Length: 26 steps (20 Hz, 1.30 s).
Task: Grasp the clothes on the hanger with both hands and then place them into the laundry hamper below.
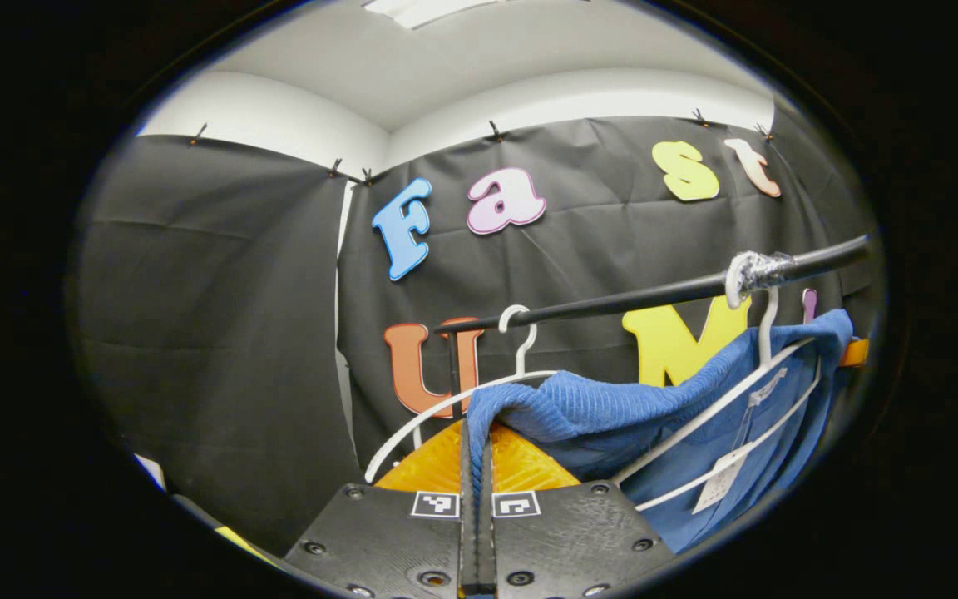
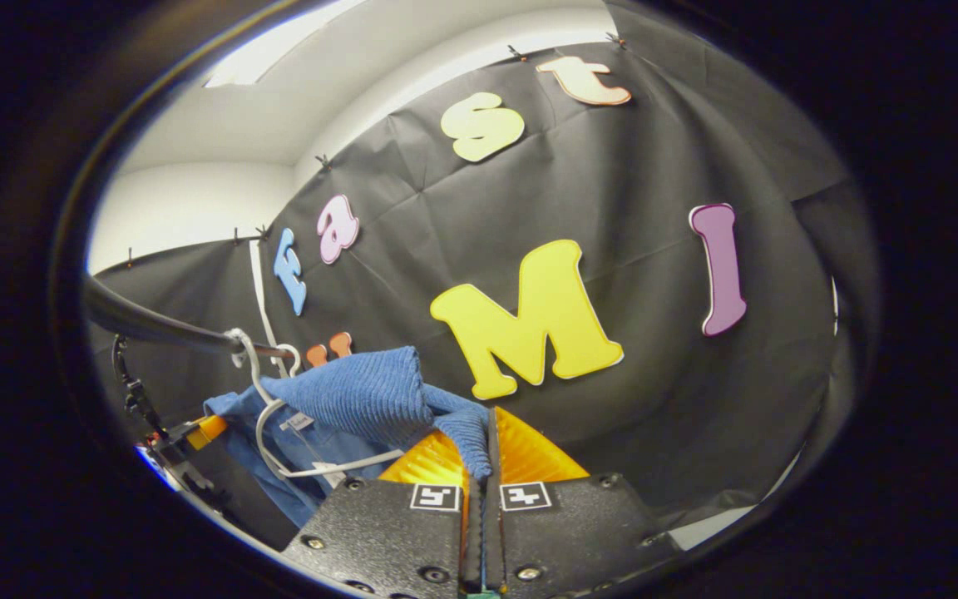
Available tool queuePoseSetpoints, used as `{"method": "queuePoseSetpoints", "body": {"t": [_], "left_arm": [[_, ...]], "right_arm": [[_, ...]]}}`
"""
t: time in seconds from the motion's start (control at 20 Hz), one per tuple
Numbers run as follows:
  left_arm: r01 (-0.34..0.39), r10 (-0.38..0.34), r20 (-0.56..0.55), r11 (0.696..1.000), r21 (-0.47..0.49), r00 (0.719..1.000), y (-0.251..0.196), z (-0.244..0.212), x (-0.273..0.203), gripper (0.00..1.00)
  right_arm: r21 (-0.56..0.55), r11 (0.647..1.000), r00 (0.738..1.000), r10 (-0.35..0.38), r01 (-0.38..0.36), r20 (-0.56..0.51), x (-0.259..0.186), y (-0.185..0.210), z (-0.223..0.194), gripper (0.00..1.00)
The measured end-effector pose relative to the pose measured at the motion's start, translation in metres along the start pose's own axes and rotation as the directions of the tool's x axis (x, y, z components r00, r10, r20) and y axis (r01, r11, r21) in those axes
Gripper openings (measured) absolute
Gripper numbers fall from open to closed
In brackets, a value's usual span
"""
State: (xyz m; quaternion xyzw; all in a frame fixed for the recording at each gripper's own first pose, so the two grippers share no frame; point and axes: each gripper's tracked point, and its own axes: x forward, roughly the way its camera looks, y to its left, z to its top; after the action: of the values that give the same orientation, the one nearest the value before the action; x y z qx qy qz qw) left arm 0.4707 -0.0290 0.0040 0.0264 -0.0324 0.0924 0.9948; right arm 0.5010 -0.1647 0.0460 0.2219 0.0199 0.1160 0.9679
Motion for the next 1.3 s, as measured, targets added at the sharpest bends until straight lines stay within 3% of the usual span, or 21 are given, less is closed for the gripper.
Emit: {"method": "queuePoseSetpoints", "body": {"t": [0.35,0.4,0.8,0.95,1.3], "left_arm": [[-0.002,0.002,0.016,1.000,-0.016,1.000,0.003,0.012,0.013,0.04],[-0.003,0.003,0.018,1.000,-0.018,1.000,0.004,0.013,0.014,0.00],[0.001,0.000,0.033,1.000,-0.018,0.999,-0.004,0.019,0.009,0.00],[-0.001,0.002,0.027,1.000,-0.025,1.000,0.000,0.019,0.011,0.00],[0.002,0.000,0.043,0.999,-0.039,0.999,-0.004,0.025,0.014,0.00]], "right_arm": [[0.074,0.996,0.999,0.040,-0.043,0.036,0.001,0.002,0.019,0.05],[0.080,0.996,0.998,0.046,-0.049,0.037,0.002,0.004,0.021,0.05],[0.154,0.985,0.997,0.067,-0.073,0.045,0.014,-0.001,0.027,0.05],[0.203,0.971,0.992,0.122,-0.125,0.026,0.011,0.003,0.028,0.05],[0.176,0.980,0.996,0.083,-0.087,0.034,0.005,0.003,0.034,0.05]]}}
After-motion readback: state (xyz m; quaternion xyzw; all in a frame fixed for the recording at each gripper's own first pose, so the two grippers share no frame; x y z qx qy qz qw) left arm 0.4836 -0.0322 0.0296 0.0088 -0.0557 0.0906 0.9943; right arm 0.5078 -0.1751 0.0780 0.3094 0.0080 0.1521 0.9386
